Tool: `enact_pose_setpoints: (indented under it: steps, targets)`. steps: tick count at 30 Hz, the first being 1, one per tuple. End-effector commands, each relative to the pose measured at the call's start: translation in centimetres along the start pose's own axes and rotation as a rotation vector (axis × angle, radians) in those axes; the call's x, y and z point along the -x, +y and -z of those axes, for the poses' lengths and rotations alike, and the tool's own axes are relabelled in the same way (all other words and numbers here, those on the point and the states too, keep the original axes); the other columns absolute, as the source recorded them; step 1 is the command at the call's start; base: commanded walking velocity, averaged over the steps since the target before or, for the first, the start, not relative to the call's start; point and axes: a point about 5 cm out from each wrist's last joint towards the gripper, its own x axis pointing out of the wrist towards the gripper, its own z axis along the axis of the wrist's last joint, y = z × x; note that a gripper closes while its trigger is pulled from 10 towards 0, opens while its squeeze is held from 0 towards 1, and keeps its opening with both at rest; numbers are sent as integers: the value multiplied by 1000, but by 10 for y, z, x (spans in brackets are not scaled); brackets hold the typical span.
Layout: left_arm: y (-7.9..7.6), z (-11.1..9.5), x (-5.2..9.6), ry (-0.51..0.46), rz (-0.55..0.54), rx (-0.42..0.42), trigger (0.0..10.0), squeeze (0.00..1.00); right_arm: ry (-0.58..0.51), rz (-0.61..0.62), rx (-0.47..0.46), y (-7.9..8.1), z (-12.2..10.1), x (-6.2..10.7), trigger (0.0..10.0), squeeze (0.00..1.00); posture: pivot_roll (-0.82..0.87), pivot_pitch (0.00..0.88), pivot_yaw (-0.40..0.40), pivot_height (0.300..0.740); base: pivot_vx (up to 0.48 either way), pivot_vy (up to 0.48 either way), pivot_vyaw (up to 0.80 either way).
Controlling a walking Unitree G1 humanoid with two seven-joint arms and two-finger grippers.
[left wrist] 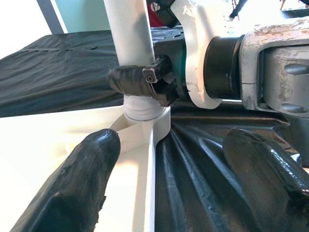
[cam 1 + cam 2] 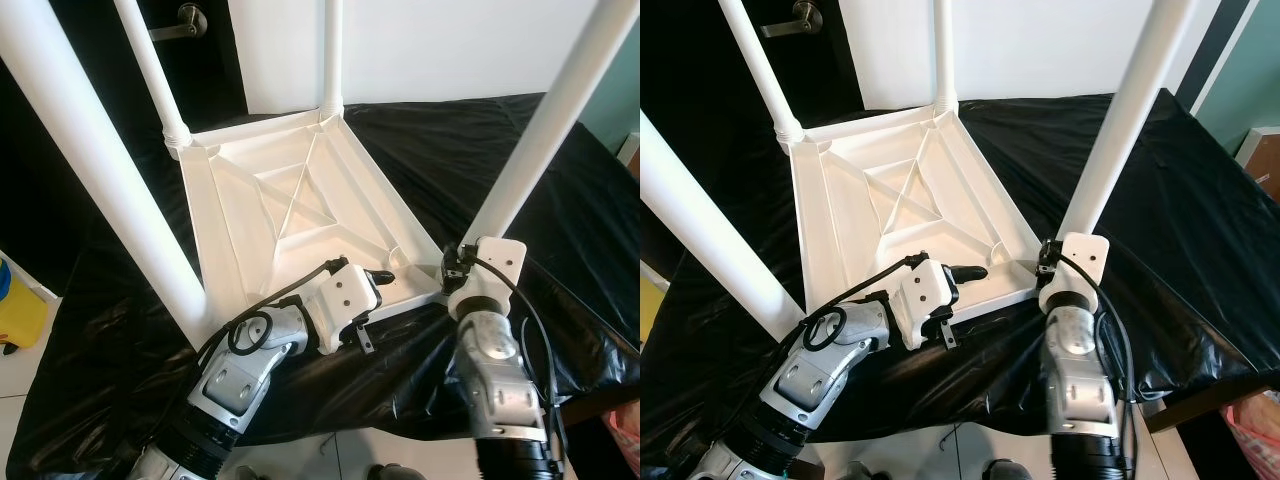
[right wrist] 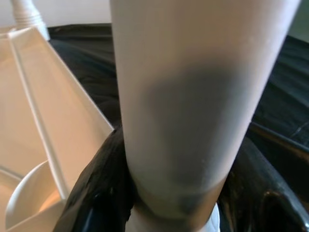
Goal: Building children table
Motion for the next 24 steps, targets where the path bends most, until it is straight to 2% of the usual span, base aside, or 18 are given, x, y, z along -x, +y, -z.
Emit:
enact_pose_setpoints:
  steps: [1, 11, 12, 19, 24]
  targets:
    - [-1, 0, -1, -1, -11, 7, 10000, 0, 138, 25, 30, -2, 26, 6, 10000, 0, -147, 103, 31, 740, 0, 0, 0]
    - [-2, 0, 1, 1, -13, 2, 10000, 0, 92, -29, 6, 10, 16, 10, 10000, 0, -138, 102, 22, 740, 0, 0, 0]
    - [-3, 0, 1, 2, -15, 3, 10000, 0, 76, -37, 7, 10, 14, 10, 10000, 1000, -137, 102, 21, 740, 0, 0, 0]
    - [-4, 0, 2, 2, -23, 8, 10000, 0, 8, -96, -6, 6, 4, 8, 10000, 1000, -134, 106, 14, 740, 0, 0, 0]
    - [-4, 2, 3, 5, -36, 0, 10000, 0, -60, -207, 15, -9, -3, 0, 10000, 1000, -140, 113, 12, 740, 0, 0, 0]
